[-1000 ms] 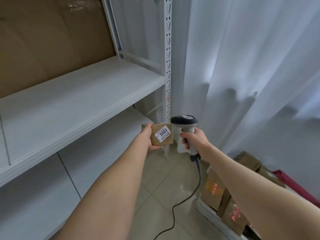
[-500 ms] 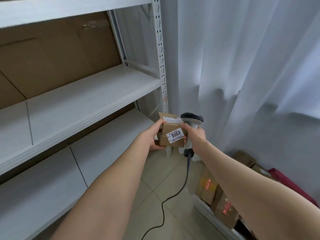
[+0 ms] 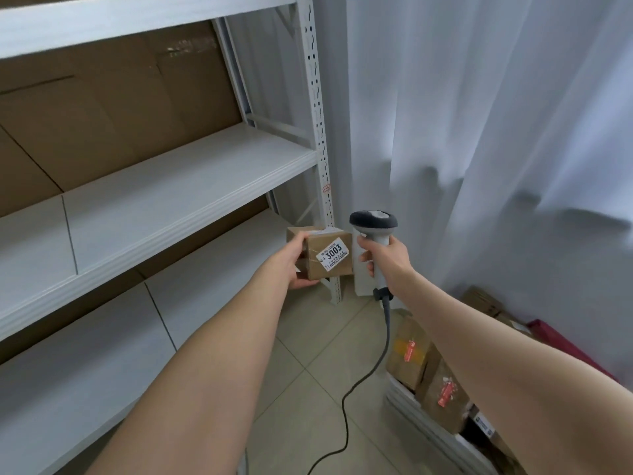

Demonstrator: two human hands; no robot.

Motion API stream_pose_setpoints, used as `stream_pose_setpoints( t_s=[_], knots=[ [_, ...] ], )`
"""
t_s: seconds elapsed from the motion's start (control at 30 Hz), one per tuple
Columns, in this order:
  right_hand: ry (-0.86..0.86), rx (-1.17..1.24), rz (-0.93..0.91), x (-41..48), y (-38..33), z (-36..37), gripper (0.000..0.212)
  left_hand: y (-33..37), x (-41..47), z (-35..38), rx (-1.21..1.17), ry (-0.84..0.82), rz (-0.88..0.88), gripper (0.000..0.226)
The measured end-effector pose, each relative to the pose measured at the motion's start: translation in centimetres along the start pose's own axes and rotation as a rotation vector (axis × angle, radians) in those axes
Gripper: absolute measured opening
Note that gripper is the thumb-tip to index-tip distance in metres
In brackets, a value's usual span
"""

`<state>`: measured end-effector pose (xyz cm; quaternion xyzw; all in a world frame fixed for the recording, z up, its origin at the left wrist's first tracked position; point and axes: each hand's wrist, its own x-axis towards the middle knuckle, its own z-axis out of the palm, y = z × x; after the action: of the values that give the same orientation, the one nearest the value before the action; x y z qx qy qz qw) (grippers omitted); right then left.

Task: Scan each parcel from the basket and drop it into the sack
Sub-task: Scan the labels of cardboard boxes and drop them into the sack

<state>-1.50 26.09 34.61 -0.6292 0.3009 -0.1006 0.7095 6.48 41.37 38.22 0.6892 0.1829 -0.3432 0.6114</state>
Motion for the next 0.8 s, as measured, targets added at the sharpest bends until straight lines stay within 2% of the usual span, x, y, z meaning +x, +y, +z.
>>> stream_pose_setpoints(
  t_s=[0.17,0.5,0.8],
  knots=[
    [-0.192,-0.236,-0.056,-1.4,-0.4,0.0,0.010,0.1,1.3,-1.5,-0.054,0.083,-0.033,0.036],
    [-0.208,-0.470,-0.131,-1.1,0.2,1.2,0.012,1.0,2.4,-2.5,-0.081,0.094,-0.061,0.041],
    [-0.185,-0.567,-0.143,-1.1,-0.3,1.8,0.013,1.7,3.0,-2.8,-0.050,0.087,-0.045,0.040]
  ],
)
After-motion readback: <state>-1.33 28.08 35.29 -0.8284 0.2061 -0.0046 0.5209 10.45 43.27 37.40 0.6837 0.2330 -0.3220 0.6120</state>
